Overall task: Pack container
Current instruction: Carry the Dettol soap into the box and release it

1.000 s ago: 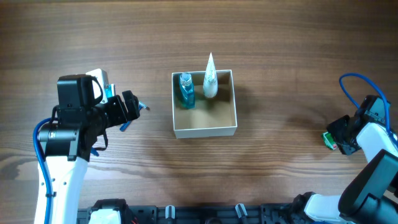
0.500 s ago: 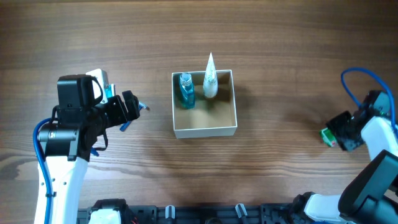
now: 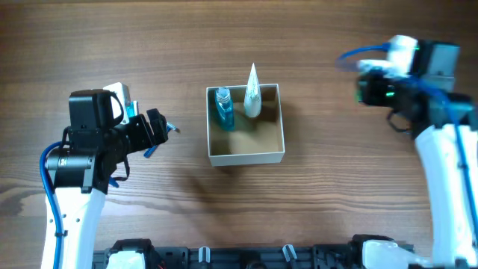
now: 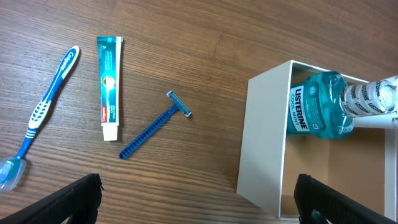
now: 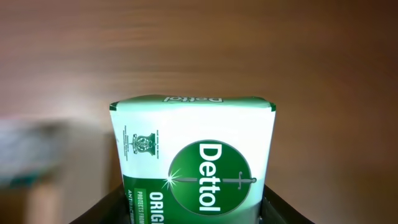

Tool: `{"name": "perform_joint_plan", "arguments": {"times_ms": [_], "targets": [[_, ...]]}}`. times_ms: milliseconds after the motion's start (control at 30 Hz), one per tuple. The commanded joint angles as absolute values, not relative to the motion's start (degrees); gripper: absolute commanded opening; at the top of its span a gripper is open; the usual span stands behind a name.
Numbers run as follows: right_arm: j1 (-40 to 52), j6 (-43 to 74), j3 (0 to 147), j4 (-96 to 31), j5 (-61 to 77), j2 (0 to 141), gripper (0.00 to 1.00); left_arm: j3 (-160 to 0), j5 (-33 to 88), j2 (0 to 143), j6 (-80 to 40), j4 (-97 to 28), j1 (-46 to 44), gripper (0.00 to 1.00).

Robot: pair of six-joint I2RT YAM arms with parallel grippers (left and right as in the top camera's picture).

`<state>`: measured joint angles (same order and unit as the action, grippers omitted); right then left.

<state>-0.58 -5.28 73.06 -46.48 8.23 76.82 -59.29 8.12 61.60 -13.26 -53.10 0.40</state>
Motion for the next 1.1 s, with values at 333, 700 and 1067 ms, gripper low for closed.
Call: {"name": "perform_joint_plan", "arguments": {"times_ms": [333,700,1067], "targets": [[26.0,-34.5,73.8,-48.1,11.5,75.8,0.04,-60.4,10.0,61.7,-14.0,-52.1,0.1,1.0],[31.0,-38.3,72.1,-51.5,15.2,79.6,0.04,-60.4,10.0,61.7,-14.0,-52.1,0.1,1.0],[34.1,-38.3,72.0,-50.2,14.9,90.0,0.04,-60.4,10.0,61.7,-14.0,-52.1,0.1,1.0]]}}
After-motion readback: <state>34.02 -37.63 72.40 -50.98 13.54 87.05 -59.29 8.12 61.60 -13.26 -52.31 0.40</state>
